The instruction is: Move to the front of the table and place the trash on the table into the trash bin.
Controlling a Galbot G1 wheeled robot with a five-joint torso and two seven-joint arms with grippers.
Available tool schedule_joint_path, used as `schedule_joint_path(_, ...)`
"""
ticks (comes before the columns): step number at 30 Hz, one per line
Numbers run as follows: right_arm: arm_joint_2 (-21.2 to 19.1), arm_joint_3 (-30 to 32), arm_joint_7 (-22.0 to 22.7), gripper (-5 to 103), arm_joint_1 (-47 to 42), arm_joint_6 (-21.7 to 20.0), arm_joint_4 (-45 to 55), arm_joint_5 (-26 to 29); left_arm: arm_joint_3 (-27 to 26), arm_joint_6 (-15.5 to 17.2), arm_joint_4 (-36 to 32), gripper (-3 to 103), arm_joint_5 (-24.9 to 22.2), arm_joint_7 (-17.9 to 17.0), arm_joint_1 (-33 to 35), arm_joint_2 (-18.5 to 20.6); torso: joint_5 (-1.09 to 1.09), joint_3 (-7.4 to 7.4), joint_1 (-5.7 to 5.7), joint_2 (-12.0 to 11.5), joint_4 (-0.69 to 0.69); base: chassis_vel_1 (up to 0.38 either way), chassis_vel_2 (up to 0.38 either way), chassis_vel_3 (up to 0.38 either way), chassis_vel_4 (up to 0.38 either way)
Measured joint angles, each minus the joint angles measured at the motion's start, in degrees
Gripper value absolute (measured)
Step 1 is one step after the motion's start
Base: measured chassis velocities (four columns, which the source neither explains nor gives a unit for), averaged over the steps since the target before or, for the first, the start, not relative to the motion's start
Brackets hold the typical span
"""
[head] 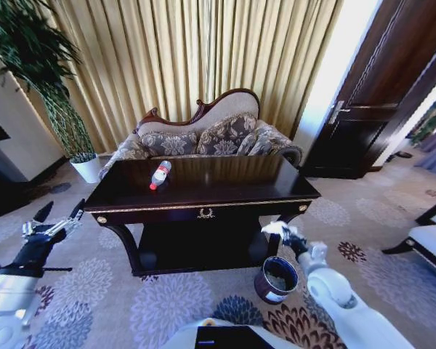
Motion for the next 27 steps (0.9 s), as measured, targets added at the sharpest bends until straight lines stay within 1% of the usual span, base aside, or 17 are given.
schedule_joint_path(1,0.5,-0.6,-0.1,0,0.8,0.3,-2.5,-0.9,0.1,0.0,0.0,100,0.0,0.2,0.0,-0.1,0.01,0.01,0.0,0.0,0.0,0.0,0.0,0.0,0.0)
schedule_joint_path(3,0.8,-1.0,-0.2,0,1.4,0.5,-4.0,-1.4,0.1,0.0,0.0,100,0.0,0.3,0.0,-0.2,0.02,0.01,0.01,0.0,0.0,0.0,0.0,0.0,0.0)
schedule_joint_path(5,2.1,-2.0,-0.5,0,4.4,1.0,-10.0,-3.5,0.3,0.0,0.0,100,0.1,0.4,0.0,-0.4,0.02,0.02,0.05,0.0,0.01,0.0,0.0,0.0,0.0)
schedule_joint_path(6,2.1,-2.0,-0.5,0,4.4,1.0,-10.0,-3.5,0.3,0.0,0.0,100,0.1,0.4,0.0,-0.4,0.02,0.02,0.05,0.0,0.01,0.0,0.0,0.0,0.0)
schedule_joint_path(8,3.0,-2.7,-0.8,0,6.4,1.6,-14.7,-5.1,0.3,-0.1,-0.1,100,0.1,0.5,0.0,-0.4,0.03,0.03,0.05,0.0,0.02,0.0,0.0,0.0,0.0)
schedule_joint_path(9,3.5,-2.9,-1.2,0,7.4,1.9,-17.4,-6.0,0.3,-0.1,-0.1,100,0.2,0.5,0.0,-0.4,0.02,0.02,0.05,0.0,0.03,0.0,0.0,0.0,0.0)
schedule_joint_path(12,5.5,-3.4,-2.9,0,9.8,3.2,-26.7,-9.2,0.1,-0.1,-0.1,100,0.2,0.5,0.0,-0.1,0.02,0.02,0.04,0.0,0.0,0.0,0.0,0.0,0.0)
schedule_joint_path(13,5.5,-3.4,-2.9,0,9.8,3.2,-26.7,-9.2,0.1,-0.1,-0.1,100,0.2,0.5,0.0,-0.1,0.02,0.02,0.04,0.0,0.0,0.0,0.0,0.0,0.0)
schedule_joint_path(15,6.3,-3.4,-3.8,0,10.8,4.1,-30.7,-10.4,0.0,-0.1,0.0,100,0.2,0.5,0.0,0.2,0.02,0.02,0.04,0.0,0.0,0.0,0.0,0.0,0.0)
schedule_joint_path(17,7.3,-3.4,-5.3,0,12.0,7.1,-35.6,-12.1,0.0,-0.1,0.1,100,0.3,0.5,0.0,0.4,0.0,0.02,0.04,0.0,0.0,0.0,0.0,0.0,0.0)
schedule_joint_path(18,7.3,-3.4,-5.3,0,12.0,7.1,-35.6,-12.1,0.0,-0.1,0.1,100,0.3,0.5,0.0,0.4,0.0,0.02,0.04,0.0,0.0,0.0,0.0,0.0,0.0)
schedule_joint_path(20,8.9,-2.9,-6.6,0,13.9,12.2,-41.2,-14.2,0.2,0.0,0.1,100,0.5,0.5,-0.2,0.3,0.02,0.02,0.04,0.0,0.0,0.0,0.0,0.0,0.0)
schedule_joint_path(21,8.9,-2.9,-6.6,0,13.9,12.2,-41.2,-14.2,0.2,0.0,0.1,100,0.5,0.5,-0.2,0.3,0.02,0.02,0.04,0.0,0.0,0.0,0.0,0.0,0.0)
schedule_joint_path(24,11.0,-2.6,-6.8,0,15.4,15.1,-45.1,-14.9,0.5,0.0,0.0,100,1.0,0.5,-0.2,-0.1,0.01,0.02,0.04,0.0,0.01,0.0,0.0,0.0,0.0)
schedule_joint_path(25,11.6,-2.5,-6.8,-3,15.9,15.5,-46.1,-15.3,0.6,0.0,0.0,100,1.1,0.5,-0.2,-0.1,0.0,0.02,0.04,0.0,0.01,0.0,0.0,0.0,0.0)
schedule_joint_path(26,11.6,-2.5,-6.8,-3,15.9,15.5,-46.1,-15.3,0.6,0.0,0.0,100,1.1,0.5,-0.2,-0.1,0.0,0.02,0.04,0.0,0.01,0.0,0.0,0.0,0.0)
schedule_joint_path(27,12.0,-2.4,-6.8,2,16.1,15.6,-46.7,-15.6,0.5,0.0,0.1,100,1.2,0.5,-0.3,-0.1,0.01,0.02,0.04,0.0,0.01,0.0,0.0,0.0,0.0)
